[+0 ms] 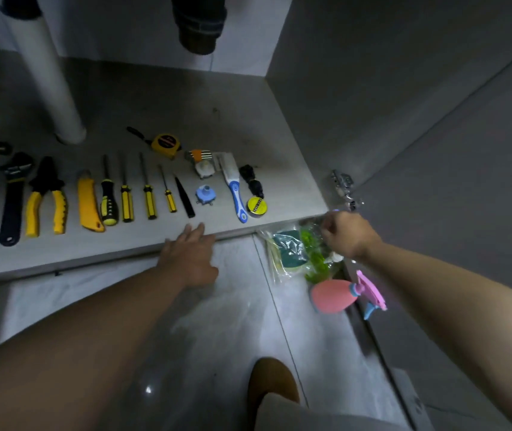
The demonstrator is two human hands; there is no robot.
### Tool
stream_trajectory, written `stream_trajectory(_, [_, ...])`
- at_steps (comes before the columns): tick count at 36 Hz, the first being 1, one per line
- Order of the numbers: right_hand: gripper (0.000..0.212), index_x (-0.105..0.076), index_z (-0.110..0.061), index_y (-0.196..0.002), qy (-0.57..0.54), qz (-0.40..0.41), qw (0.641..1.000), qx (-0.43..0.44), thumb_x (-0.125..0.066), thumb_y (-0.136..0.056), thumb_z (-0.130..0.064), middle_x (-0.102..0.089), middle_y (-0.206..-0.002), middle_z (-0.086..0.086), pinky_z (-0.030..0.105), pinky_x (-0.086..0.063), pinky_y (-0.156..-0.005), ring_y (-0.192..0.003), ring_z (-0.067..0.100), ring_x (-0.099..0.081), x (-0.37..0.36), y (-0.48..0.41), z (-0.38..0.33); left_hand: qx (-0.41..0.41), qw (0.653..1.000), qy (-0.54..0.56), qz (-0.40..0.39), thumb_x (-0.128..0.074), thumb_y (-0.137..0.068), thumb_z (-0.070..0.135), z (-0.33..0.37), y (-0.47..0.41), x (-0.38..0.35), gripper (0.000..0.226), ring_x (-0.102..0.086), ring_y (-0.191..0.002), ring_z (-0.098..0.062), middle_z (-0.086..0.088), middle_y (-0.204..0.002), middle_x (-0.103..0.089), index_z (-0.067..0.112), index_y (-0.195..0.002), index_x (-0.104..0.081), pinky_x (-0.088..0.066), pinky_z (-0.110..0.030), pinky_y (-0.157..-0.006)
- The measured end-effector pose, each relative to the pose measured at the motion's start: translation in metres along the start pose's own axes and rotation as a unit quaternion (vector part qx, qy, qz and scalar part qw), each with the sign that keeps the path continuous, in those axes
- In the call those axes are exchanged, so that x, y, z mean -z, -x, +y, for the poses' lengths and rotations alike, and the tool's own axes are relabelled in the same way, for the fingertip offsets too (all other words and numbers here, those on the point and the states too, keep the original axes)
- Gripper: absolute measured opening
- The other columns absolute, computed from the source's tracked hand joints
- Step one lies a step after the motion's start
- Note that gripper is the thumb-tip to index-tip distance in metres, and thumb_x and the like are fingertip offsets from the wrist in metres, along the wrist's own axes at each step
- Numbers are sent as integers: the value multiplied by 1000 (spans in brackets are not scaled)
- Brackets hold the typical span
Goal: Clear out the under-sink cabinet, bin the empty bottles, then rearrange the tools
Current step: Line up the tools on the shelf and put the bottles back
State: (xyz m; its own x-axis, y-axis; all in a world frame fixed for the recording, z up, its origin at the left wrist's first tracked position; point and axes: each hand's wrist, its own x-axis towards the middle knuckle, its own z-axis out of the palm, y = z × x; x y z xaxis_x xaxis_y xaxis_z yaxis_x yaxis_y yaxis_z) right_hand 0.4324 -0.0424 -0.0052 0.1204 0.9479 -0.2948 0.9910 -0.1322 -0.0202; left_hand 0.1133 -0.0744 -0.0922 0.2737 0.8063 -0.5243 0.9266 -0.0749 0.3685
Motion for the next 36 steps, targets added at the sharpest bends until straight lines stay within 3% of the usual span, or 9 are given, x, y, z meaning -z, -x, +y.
stream_trajectory(5, [27,-62,-25,-108,85,-33,994,-63,-53,-85,-36,-67,-114,13,36,-50,-76,-102,38,-66,-6,61,39,-20,998,51,5,-60,-95,36,15,27,-1,52,-39,-142,-24,-4,-154,-44,21,-144,-52,-37,-39,-115])
stream_trajectory(7, [33,-60,-23,-117,81,-62,991,-90,-53,-86,-32,-66,-120,14,36,-50,-80,-108,37,-66,-16,78,48,-27,994,101,-6,-62,-95,28,24,41,0,44,-49,-133,-23,-7,-146,-51,18,-137,-58,-42,-37,-110])
stream_trajectory(11, [39,-52,-17,-127,38,-73,988,-130,-56,-89,-24,-64,-124,16,40,-52,-88,-113,37,-64,-37,103,57,-53,989,136,-17,-62,-97,26,42,65,2,33,-55,-125,-16,-1,-138,-58,23,-130,-63,-43,-28,-105])
stream_trajectory(20, [30,-68,-17,-103,-35,-6,994,-108,-62,-88,-42,-69,-111,14,34,-50,-77,-102,35,-67,-29,137,43,-103,979,177,-13,-69,-94,22,91,101,16,26,-64,-104,-15,0,-115,-65,22,-120,-67,-52,-31,-98])
stream_trajectory(23, [24,-73,-22,-91,-100,-11,993,-57,-73,-75,-39,-71,-95,8,32,-53,-73,-92,31,-68,-8,138,32,-112,977,181,-19,-78,-87,22,109,103,14,41,-63,-107,-21,-3,-118,-63,21,-126,-63,-51,-32,-99])
stream_trajectory(26, [13,-78,-28,-83,-195,-8,981,16,-77,-71,-34,-74,-80,-3,26,-52,-66,-75,15,-68,12,135,20,-126,978,162,-25,-86,-78,30,123,102,8,82,-52,-126,-21,-4,-139,-51,22,-148,-45,-44,-31,-108])
stream_trajectory(29, [12,-81,-25,-88,-349,-32,934,72,-78,-77,-21,-76,-73,-1,17,-47,-55,-55,3,-61,23,132,9,-153,983,104,-2,-89,-67,47,133,99,1,101,-46,-129,-23,-2,-143,-45,31,-152,-37,-41,-34,-110])
stream_trajectory(33, [10,-81,-27,-88,-460,-82,880,88,-73,-83,-22,-76,-80,9,19,-52,-64,-68,9,-63,20,123,7,-142,985,92,32,-82,-69,47,130,89,-7,57,-58,-101,-20,3,-114,-61,33,-117,-54,-53,-37,-85])
stream_trajectory(36, [15,-79,-22,-88,-481,-82,872,38,-64,-89,-21,-72,-74,-3,21,-45,-54,-63,10,-59,1,110,17,-121,987,105,30,-76,-75,47,121,79,-11,44,-61,-94,-19,4,-108,-64,34,-110,-53,-52,-33,-77])
